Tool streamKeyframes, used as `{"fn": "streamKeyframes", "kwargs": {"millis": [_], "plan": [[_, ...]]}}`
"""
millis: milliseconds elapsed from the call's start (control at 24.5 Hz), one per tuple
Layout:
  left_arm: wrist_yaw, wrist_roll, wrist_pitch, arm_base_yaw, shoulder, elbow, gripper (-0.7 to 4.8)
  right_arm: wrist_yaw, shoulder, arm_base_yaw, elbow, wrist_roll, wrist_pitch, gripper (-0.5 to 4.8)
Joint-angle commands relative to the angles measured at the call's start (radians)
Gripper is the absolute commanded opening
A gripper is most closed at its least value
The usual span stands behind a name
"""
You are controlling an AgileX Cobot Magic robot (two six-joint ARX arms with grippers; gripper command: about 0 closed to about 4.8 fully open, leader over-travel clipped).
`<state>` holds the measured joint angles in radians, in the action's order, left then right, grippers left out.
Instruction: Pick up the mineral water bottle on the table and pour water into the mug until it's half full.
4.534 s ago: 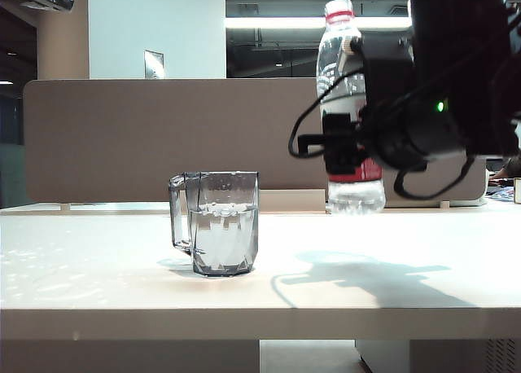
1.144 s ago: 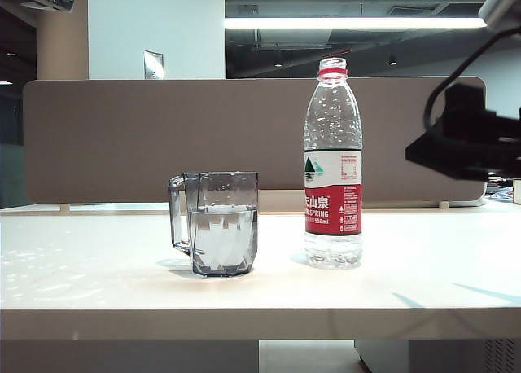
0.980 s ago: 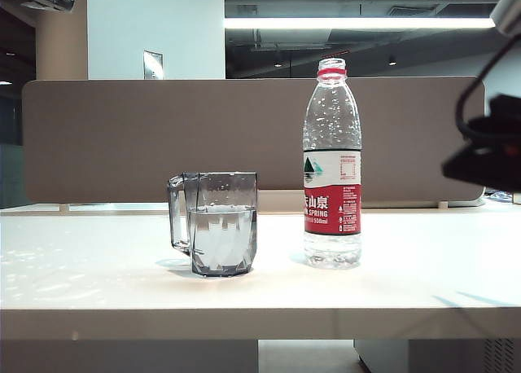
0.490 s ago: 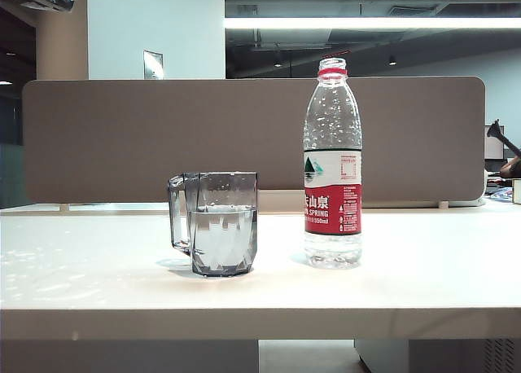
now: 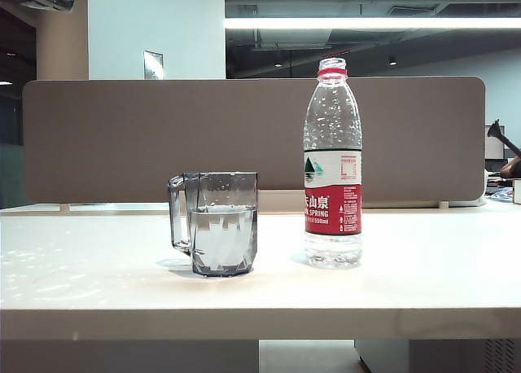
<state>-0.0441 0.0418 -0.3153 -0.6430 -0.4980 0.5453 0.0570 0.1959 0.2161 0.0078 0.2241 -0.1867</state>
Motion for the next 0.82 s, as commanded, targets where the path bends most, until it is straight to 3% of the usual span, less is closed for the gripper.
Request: {"fn": "streamKeyframes", "kwargs": {"millis": [41, 163, 449, 817], "plan": [[-0.002, -0.001, 0.008, 0.000, 0.001, 0.001, -0.04, -0.007, -0.046, 0.001, -0.007, -0.067, 0.011, -0.06], [-0.002, -0.001, 0.008, 0.000, 0.001, 0.001, -0.04, -0.044, -0.100, -0.005, -0.007, -0.152, 0.004, -0.06], [-0.002, -0.001, 0.009, 0.000, 0.001, 0.001, -0.04, -0.054, -0.195, -0.126, -0.007, -0.153, 0.004, -0.05], [-0.002, -0.001, 0.008, 0.000, 0.001, 0.001, -0.04, -0.030, -0.196, -0.140, -0.007, -0.146, 0.005, -0.05]]}}
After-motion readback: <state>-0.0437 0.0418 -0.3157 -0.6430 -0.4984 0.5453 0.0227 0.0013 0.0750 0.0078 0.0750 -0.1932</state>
